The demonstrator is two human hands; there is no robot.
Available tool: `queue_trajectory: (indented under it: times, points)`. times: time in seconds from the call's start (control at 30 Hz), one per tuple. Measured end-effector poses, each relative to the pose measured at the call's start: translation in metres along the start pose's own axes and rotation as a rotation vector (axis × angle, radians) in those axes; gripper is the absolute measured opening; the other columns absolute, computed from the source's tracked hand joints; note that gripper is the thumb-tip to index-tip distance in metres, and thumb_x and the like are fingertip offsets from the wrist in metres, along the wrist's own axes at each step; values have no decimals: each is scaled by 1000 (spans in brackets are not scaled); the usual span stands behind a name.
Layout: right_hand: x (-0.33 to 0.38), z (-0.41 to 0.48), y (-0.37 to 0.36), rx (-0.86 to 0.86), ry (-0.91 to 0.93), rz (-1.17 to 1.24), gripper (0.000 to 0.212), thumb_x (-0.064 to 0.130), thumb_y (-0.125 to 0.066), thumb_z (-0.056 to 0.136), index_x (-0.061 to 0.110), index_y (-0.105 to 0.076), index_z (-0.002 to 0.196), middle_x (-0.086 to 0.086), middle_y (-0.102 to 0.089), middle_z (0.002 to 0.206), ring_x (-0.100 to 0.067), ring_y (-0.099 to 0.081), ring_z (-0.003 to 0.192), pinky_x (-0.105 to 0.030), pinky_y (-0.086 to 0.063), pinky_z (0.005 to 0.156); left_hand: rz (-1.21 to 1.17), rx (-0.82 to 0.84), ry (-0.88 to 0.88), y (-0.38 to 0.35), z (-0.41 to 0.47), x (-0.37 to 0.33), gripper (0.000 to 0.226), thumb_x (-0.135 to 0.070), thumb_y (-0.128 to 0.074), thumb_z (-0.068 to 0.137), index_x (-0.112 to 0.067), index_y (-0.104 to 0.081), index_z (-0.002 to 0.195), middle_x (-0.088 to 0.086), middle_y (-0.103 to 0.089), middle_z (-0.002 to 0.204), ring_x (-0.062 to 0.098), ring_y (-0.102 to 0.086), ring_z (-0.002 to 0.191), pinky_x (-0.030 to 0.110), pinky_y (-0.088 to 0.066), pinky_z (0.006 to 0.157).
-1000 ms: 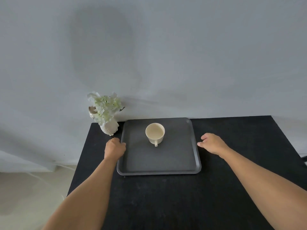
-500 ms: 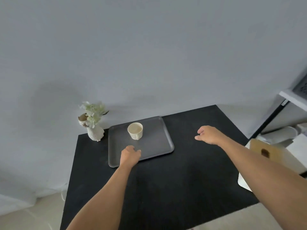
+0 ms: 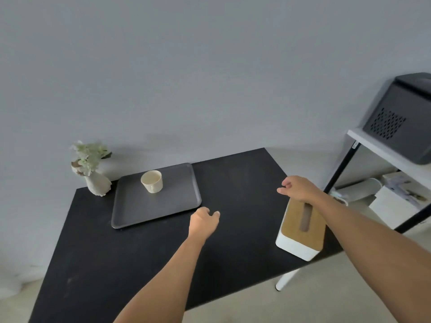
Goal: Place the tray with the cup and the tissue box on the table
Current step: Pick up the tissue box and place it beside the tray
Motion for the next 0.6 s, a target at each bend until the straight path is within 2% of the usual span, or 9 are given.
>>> queue_trajectory:
  times: [0.1, 0.17, 0.23, 0.27, 0.3, 0.33, 0.4, 0.6]
  points:
    - [-43, 11, 19, -8, 16, 7, 42, 38, -58, 93, 12, -58, 126, -6, -63, 123, -27, -58, 117, -34, -44, 92, -35, 8, 51, -52, -26, -22, 55, -43, -56, 88, -4, -58, 126, 1, -63, 87, 12, -57, 60, 28, -52, 58]
    - [-67, 17, 27, -15, 37, 16, 35, 39, -57, 92, 15, -59, 117, -2, -63, 110, -28, -58, 112, -38, -45, 91, -59, 11, 74, -83, -38, -32, 59, -46, -57, 88, -7, -54, 132, 2, -66, 94, 11, -60, 65, 29, -56, 65]
    - [-91, 20, 30, 17, 38, -2, 46, 40, -55, 93, 13, -55, 130, -6, -61, 126, -28, -56, 121, -38, -44, 97, -78, 38, 109, -114, -54, -40, 55, -46, -58, 88, -11, -54, 131, 5, -68, 104, 13, -64, 75, 31, -57, 70]
    - [-102, 23, 30, 37, 34, -19, 50, 41, -53, 94, 12, -51, 135, -8, -58, 134, -28, -54, 124, -38, -44, 99, -76, 44, 125, -129, -61, -44, 43, -46, -59, 88, -15, -59, 118, 5, -67, 101, 14, -63, 76, 33, -58, 73]
    - [-111, 26, 30, 58, 30, -30, 52, 41, -53, 95, 11, -49, 138, -9, -56, 138, -28, -53, 126, -39, -43, 100, -73, 52, 139, -142, -69, -49, 29, -45, -60, 87, -18, -57, 96, 5, -65, 88, 15, -59, 71, 35, -58, 73]
    - [-118, 30, 29, 76, 27, -38, 53, 41, -52, 95, 11, -48, 139, -10, -54, 140, -29, -52, 128, -39, -43, 101, -63, 52, 143, -153, -75, -53, 29, -44, -61, 87, -18, -51, 79, 4, -56, 73, 16, -53, 65, 36, -56, 67]
    - [-126, 40, 30, 96, 34, -38, 55, 42, -52, 95, 12, -45, 141, -11, -52, 144, -29, -50, 130, -40, -42, 102, -23, 68, 154, -171, -80, -62, 38, -43, -61, 86, -16, -43, 66, 2, -43, 61, 19, -48, 61, 32, -48, 56]
    - [-135, 63, 16, 117, 62, -32, 57, 39, -51, 96, 12, -39, 145, -11, -44, 150, -31, -45, 136, -43, -40, 105, -4, 130, 222, -206, -75, -73, 38, -46, -62, 84, -9, -60, 76, 4, -61, 63, 17, -63, 56, 29, -60, 63]
Point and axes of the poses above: each hand's wrist, its own z-axis towards the middle knuckle, its own y-axis out of the back of the hand, x = y × z, the point moved 4 cm from there along z, towards the middle knuckle
